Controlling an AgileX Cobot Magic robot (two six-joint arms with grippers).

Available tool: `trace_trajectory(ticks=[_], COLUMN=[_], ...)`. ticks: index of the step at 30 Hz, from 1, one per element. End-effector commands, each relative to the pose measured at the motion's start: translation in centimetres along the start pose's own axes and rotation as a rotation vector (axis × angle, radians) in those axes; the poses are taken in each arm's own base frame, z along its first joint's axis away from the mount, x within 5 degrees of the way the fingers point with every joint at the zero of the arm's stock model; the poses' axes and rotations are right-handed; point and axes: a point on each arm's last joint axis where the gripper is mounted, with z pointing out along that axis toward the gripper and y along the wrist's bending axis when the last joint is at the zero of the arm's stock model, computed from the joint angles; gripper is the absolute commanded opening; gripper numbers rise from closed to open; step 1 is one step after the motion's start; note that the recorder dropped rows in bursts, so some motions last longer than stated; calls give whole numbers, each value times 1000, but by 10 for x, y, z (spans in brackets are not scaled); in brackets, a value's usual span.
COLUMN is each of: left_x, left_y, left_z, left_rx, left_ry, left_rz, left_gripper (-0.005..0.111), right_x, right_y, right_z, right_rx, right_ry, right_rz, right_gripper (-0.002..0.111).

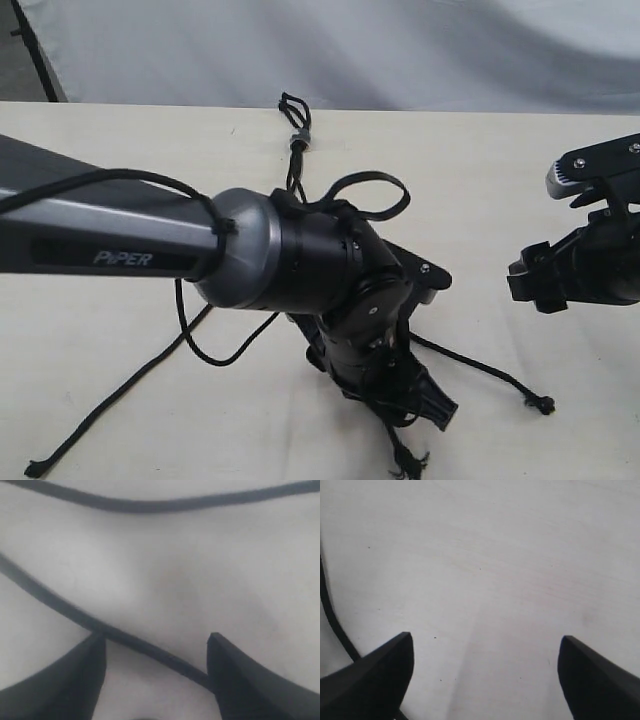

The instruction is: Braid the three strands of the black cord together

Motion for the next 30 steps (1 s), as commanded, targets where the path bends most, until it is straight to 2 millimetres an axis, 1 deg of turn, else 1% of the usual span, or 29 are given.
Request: trace_trajectory(ticks=[1,4,5,6,9,11,12,14,16,18,19,21,22,24,26,27,28,30], left_x=[14,18,18,18,18,18,19,16,12,9,6,4,3,5,9,13,17,26], left_y=[1,3,3,3,3,3,3,4,7,11,17,26,34,47,63,72,86,108], left_z=[18,19,19,19,19,19,19,17,6,-13,-30,-53,-68,-86,-94,-93,-93,-83], left_rx=[-45,-58,-56,-55,-51,-50,-49,-57,-88,-136,-185,-277,-361,-488,-599,-629,-653,-658], left_ry=[146,187,188,188,189,193,195,168,143,123,101,81,73,75,76,91,101,136], left_rz=[14,70,77,91,125,154,170,194,232,267,285,310,331,389,433,445,439,417], left_gripper=[57,56,54,49,24,3,1,1,1,1,1,1,1,1,1,1,1,1], right_x=[-1,-1,-1,-1,-1,-1,-1,-1,-1,-1,-1,-1,-1,-1,-1,-1,-1,-1], right_y=[-1,-1,-1,-1,-1,-1,-1,-1,-1,-1,-1,-1,-1,-1,-1,-1,-1,-1], right_z=[-1,-1,-1,-1,-1,-1,-1,-1,-1,-1,-1,-1,-1,-1,-1,-1,-1,-1], right_rx=[4,4,4,4,4,4,4,4,4,4,4,4,3,3,3,3,3,3], right_ry=[-17,-20,-20,-20,-20,-22,-22,-22,-22,-22,-22,-21,-21,-21,-21,-21,-21,-21], right_rz=[6,6,6,6,6,6,6,6,6,6,6,8,10,10,10,10,10,13], right_gripper=[74,74,74,74,74,74,74,74,74,74,74,74,74,74,74,74,74,74])
